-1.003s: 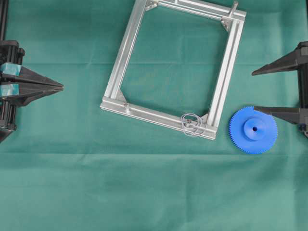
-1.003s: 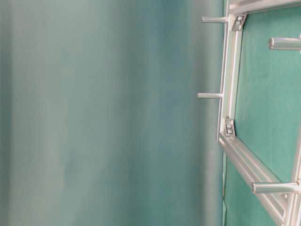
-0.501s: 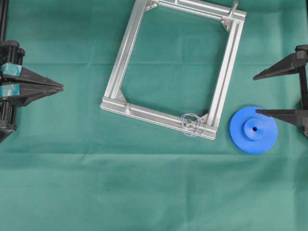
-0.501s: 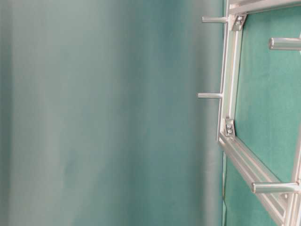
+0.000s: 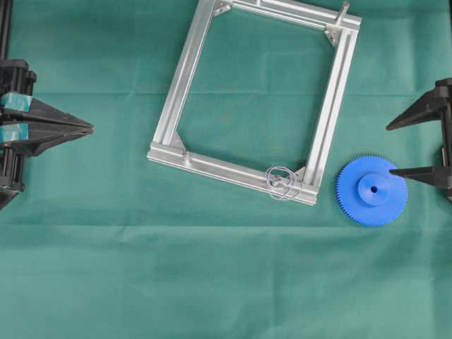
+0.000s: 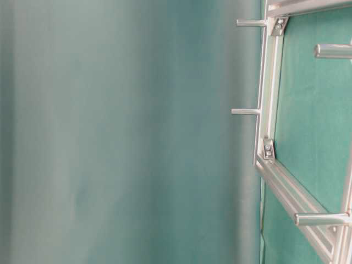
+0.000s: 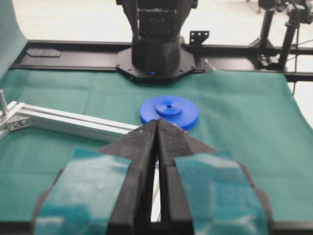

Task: Find the location of the shaft and insert the gear.
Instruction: 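Move the right gripper toward the blue gear lying on the table, then lower the right gripper over the blue gear and close on its hub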

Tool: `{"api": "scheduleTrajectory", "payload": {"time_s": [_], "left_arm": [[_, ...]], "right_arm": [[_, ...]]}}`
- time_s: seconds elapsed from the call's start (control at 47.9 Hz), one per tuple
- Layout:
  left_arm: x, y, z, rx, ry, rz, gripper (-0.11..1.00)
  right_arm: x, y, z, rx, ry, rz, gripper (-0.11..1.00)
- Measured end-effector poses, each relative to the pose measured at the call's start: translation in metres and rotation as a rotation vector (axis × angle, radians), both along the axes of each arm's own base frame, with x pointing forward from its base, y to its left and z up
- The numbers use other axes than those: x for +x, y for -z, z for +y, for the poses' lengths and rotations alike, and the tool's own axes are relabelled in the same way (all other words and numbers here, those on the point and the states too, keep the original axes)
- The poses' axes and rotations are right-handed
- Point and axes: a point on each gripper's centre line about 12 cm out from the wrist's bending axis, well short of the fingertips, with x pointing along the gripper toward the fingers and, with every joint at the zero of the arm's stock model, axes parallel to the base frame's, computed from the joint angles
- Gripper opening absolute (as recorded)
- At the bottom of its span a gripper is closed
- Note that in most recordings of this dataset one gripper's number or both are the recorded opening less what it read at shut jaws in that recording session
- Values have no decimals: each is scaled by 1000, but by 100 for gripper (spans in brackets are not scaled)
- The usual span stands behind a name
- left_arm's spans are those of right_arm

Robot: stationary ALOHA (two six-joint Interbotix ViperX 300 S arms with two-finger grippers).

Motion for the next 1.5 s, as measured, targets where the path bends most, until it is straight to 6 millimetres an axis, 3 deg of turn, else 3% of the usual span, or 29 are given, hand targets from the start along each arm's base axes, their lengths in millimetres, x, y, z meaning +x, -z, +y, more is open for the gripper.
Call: {"api": "scheduleTrajectory", "payload": {"time_s": [0.647, 1.19, 1.504], "left_arm": [[-1, -2, 1, 5, -8, -3, 1], [-1, 0, 1, 4, -7, 9, 1], [-1, 0, 1, 4, -7, 11, 1]], "right_arm": [[-4, 19, 4, 30, -5, 172, 92], [16, 59, 17, 80, -31, 321, 92], [22, 70, 20, 84, -33, 346, 92]]}}
